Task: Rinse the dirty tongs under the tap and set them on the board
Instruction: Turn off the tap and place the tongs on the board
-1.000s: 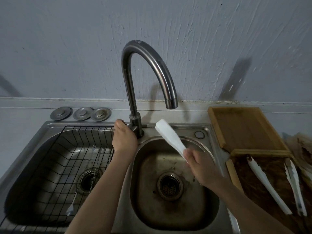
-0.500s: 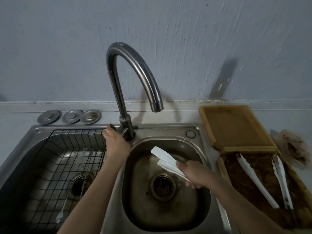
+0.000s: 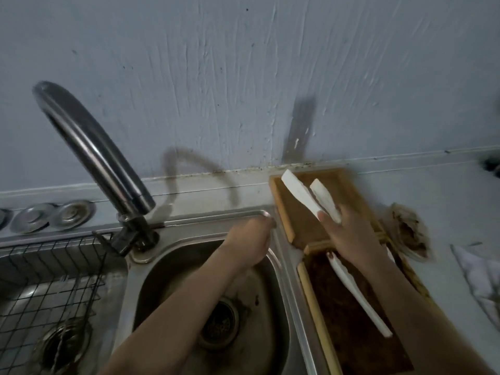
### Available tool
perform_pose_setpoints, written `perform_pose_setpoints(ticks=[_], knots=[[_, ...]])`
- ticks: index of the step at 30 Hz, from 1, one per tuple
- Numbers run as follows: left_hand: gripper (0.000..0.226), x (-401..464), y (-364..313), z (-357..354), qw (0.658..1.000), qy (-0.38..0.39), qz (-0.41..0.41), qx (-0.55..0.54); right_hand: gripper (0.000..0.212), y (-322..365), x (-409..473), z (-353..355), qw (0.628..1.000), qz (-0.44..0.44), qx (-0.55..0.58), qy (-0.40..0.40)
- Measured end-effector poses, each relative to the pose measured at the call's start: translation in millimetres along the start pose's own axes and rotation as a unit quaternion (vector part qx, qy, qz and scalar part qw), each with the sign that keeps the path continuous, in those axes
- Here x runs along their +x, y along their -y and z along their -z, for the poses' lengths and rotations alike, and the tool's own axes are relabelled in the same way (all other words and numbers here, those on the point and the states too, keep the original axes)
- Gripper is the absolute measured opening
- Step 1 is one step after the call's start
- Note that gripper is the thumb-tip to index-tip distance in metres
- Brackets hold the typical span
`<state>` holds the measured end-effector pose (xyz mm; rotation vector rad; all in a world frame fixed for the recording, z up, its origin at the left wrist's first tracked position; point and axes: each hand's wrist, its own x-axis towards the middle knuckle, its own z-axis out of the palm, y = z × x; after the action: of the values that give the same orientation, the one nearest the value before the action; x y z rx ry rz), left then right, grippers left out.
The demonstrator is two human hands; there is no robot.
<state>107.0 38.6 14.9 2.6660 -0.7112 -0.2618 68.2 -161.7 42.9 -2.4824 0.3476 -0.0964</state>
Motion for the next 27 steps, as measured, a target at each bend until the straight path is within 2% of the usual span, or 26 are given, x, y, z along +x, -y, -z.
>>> perform_pose_setpoints(ticks=[3, 6, 10, 16, 23, 27], knots=[[0.043, 30, -11, -11, 0.992, 0.004, -0.067, 0.111, 0.054, -35, 18, -4, 0.996, 0.02, -0.07, -0.041], [0.05, 48, -13, -27, 0.986, 0.025, -0.08, 0.142, 0.056, -57, 27, -13, 0.99, -0.024, -0.13, -0.046], [0.059, 51, -14, -42, 0.989, 0.055, -0.05, 0.126, 0.056, -66, 35, -22, 0.983, -0.036, -0.176, -0.035], [0.058, 58, -15, -43, 0.993, 0.027, -0.058, 0.102, 0.064, -61, 59, -40, 0.978, -0.051, -0.203, -0.017], [0.061, 58, -4, -52, 0.993, 0.009, -0.087, 0.085, 0.066, -56, 71, -55, 0.985, -0.051, -0.165, -0.022], [0.064, 58, -8, -57, 0.992, 0.006, -0.089, 0.087, 0.066, -56, 73, -62, 0.976, -0.037, -0.212, -0.034]])
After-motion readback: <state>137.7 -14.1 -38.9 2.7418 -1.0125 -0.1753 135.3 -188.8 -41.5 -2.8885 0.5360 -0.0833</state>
